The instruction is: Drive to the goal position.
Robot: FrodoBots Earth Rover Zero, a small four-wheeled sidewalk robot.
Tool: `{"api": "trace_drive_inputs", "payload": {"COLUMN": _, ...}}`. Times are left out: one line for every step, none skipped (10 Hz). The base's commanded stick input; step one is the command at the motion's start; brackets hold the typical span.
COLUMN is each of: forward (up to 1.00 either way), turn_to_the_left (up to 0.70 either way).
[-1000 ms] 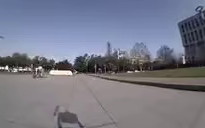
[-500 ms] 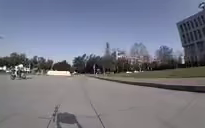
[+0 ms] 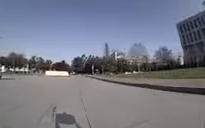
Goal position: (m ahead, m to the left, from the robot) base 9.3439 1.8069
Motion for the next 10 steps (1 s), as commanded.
{"api": "trace_drive_inputs", "payload": {"forward": 1.00, "turn_to_the_left": 0.21}}
{"api": "trace_drive_inputs", "payload": {"forward": 1.00, "turn_to_the_left": 0.33}}
{"api": "trace_drive_inputs", "payload": {"forward": 1.00, "turn_to_the_left": 0.43}}
{"api": "trace_drive_inputs", "payload": {"forward": 1.00, "turn_to_the_left": 0.43}}
{"api": "trace_drive_inputs", "payload": {"forward": 1.00, "turn_to_the_left": 0.43}}
{"api": "trace_drive_inputs", "payload": {"forward": 1.00, "turn_to_the_left": 0.43}}
{"api": "trace_drive_inputs", "payload": {"forward": 1.00, "turn_to_the_left": 0.43}}
{"api": "trace_drive_inputs", "payload": {"forward": 1.00, "turn_to_the_left": 0.43}}
{"api": "trace_drive_inputs", "payload": {"forward": 1.00, "turn_to_the_left": 0.27}}
{"api": "trace_drive_inputs", "payload": {"forward": 1.00, "turn_to_the_left": 0.03}}
